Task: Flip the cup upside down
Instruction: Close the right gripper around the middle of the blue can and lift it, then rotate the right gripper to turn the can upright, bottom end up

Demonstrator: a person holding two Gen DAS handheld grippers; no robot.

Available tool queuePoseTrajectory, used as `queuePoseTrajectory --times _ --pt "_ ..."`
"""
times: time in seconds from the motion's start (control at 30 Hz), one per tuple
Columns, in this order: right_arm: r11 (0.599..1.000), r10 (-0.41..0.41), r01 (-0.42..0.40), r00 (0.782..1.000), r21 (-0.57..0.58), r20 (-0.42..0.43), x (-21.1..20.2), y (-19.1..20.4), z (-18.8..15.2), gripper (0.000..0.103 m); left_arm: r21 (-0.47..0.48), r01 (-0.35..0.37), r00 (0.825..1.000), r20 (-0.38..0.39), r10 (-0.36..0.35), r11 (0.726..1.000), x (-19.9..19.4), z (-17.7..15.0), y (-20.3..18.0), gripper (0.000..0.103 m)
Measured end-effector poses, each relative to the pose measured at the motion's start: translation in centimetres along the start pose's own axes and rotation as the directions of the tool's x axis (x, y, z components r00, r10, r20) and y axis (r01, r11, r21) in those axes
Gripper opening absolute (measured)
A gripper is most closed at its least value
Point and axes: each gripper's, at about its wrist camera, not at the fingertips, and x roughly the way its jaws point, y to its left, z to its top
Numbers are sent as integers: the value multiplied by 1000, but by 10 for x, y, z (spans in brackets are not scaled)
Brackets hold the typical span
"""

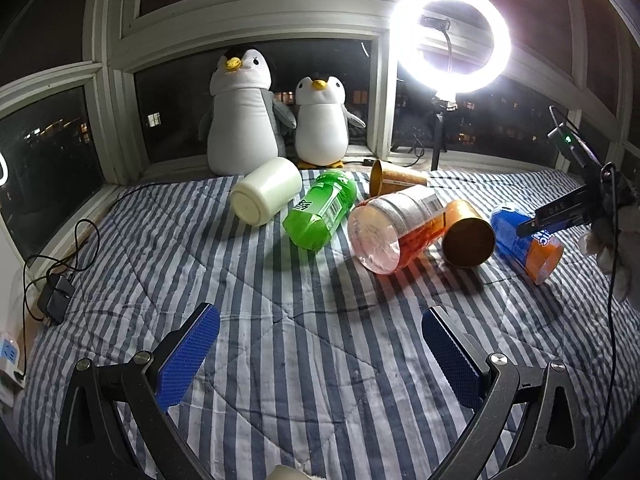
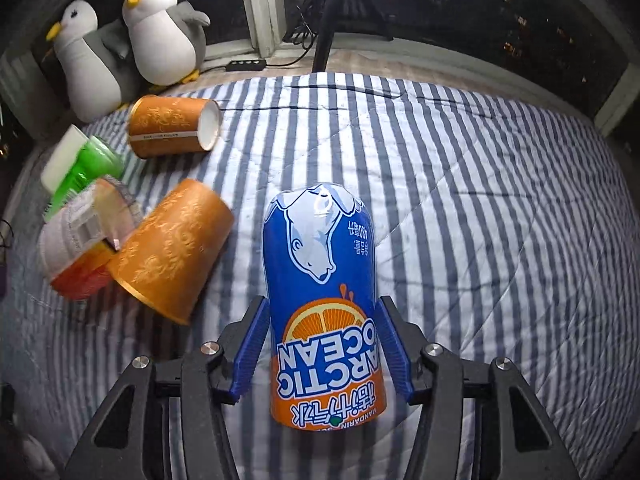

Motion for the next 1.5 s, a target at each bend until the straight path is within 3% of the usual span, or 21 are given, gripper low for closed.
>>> queuePoseTrajectory --times 0.33,0.53,0.9,1.03,1.23,1.33,1.43,1.5 --pt "995 88 -88 996 50 5 -16 10 -31 50 -30 54 993 -108 -57 998 15 10 -6 102" --pt "992 121 -121 993 46 9 -20 17 -50 50 -16 131 968 -211 -132 991 31 13 -35 102" --pt "989 146 -148 987 18 71 -35 23 -71 55 18 165 944 -293 -153 986 50 29 -95 102" --pt "993 116 -119 986 14 117 -48 16 -83 61 -6 181 925 -338 -172 984 63 36 -115 102" --pt "994 87 -96 982 44 169 -62 -3 -104 61 -43 192 889 -416 -192 980 92 53 -149 102" --pt "993 88 -100 980 59 179 -67 -14 -116 61 -96 199 862 -457 -220 975 110 61 -166 102" --pt "992 82 -98 979 79 186 -70 -24 -125 61 -132 187 846 -482 -228 973 124 62 -177 100" --pt "993 62 -81 979 91 195 -71 -31 -130 61 -160 177 830 -506 -235 971 134 62 -185 95"
